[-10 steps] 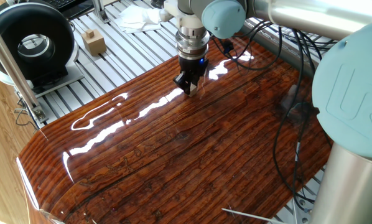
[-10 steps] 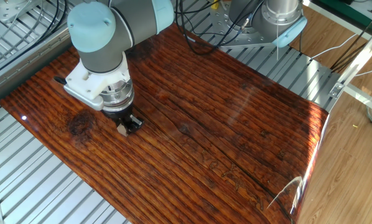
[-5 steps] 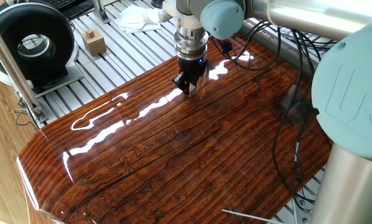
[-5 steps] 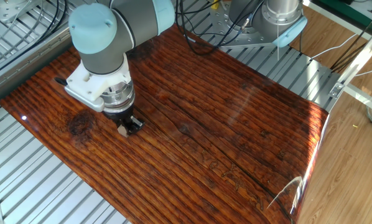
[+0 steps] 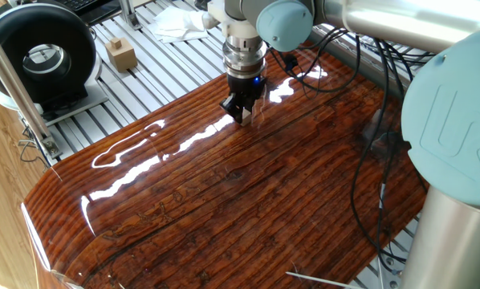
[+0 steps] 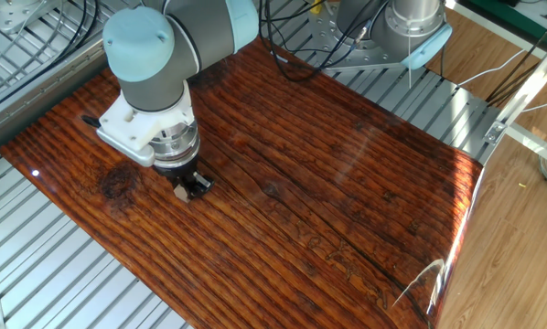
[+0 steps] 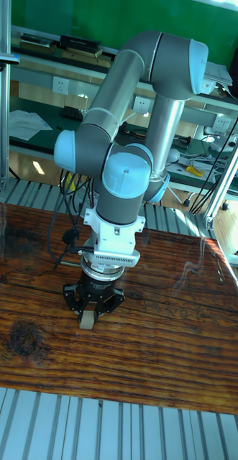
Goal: Hold a small block with the gripper and sweep it from left to right on the table
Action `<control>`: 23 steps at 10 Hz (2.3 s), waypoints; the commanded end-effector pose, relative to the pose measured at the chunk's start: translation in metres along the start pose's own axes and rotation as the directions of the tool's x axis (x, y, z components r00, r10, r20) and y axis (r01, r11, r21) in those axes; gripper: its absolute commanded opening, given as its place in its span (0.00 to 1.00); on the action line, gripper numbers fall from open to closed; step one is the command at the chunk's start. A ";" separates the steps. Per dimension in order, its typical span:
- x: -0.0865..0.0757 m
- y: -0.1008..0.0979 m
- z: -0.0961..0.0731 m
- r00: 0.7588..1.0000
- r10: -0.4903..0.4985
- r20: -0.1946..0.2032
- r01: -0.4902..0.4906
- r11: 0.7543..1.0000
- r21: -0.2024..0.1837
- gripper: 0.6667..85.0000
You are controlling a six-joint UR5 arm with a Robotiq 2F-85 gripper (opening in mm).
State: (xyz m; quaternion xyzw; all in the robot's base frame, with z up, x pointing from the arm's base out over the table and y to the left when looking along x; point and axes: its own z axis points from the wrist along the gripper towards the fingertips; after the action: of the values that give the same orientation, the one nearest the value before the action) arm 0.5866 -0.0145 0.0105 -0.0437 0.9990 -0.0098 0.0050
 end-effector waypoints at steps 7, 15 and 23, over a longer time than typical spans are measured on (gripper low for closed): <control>-0.002 0.010 -0.001 1.000 0.019 0.006 -0.019 0.999 -0.031 0.00; -0.005 0.015 -0.002 1.000 0.029 0.009 -0.028 0.999 -0.035 0.00; -0.007 0.022 -0.001 0.999 0.043 0.011 -0.042 0.998 -0.035 0.00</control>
State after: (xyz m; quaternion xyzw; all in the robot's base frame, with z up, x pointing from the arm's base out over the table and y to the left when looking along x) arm 0.5902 0.0042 0.0104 -0.0287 0.9995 0.0025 0.0086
